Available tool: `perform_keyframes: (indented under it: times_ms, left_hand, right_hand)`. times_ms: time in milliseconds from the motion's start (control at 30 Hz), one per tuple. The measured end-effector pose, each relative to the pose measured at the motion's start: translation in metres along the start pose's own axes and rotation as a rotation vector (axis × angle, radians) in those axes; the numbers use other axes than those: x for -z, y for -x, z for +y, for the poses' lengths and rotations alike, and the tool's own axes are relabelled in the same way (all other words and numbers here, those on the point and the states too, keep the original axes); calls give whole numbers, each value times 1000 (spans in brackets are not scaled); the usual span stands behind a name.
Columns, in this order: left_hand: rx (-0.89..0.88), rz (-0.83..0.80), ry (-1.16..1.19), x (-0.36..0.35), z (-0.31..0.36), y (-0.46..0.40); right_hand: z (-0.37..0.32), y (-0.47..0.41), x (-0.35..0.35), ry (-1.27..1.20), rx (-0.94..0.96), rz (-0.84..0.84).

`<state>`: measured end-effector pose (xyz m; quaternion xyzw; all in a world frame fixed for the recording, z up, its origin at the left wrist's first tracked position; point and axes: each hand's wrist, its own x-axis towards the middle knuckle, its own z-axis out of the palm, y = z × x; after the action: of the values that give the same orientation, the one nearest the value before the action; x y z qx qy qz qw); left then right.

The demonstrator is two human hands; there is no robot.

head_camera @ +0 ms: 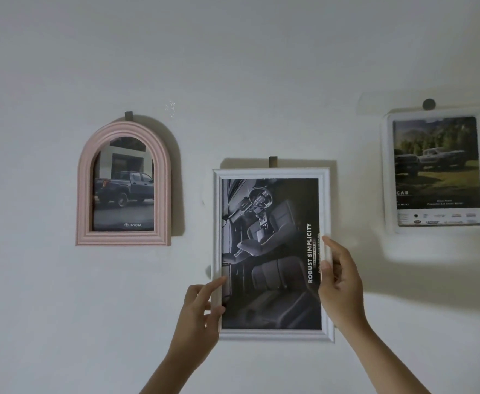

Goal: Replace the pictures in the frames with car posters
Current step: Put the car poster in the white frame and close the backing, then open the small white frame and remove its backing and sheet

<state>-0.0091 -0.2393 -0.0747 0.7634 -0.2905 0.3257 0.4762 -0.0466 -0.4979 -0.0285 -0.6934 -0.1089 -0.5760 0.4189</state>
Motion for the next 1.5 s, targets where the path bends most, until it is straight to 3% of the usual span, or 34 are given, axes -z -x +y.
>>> perform_keyframes:
  times_ms: [167,667,800,1033,1200,1500]
  left_hand:
    - [-54,12,-137,-8,-4,0]
    - [88,13,-343,2,21,8]
    - [70,93,-292,0,40,15]
    - [-180,157,-138,-32,109,3]
    - [-306,112,-45,-77,160,-23]
    - [-319,34,136,-159,217,-59]
  right_hand:
    - [-10,9,3,110,35,92]
    - [-30,13,16,243,57,22]
    - [-37,5,41,298,117,5]
    - [-40,-29,102,327,105,80]
    - [-29,-60,146,324,54,187]
    - [9,-105,214,523,72,220]
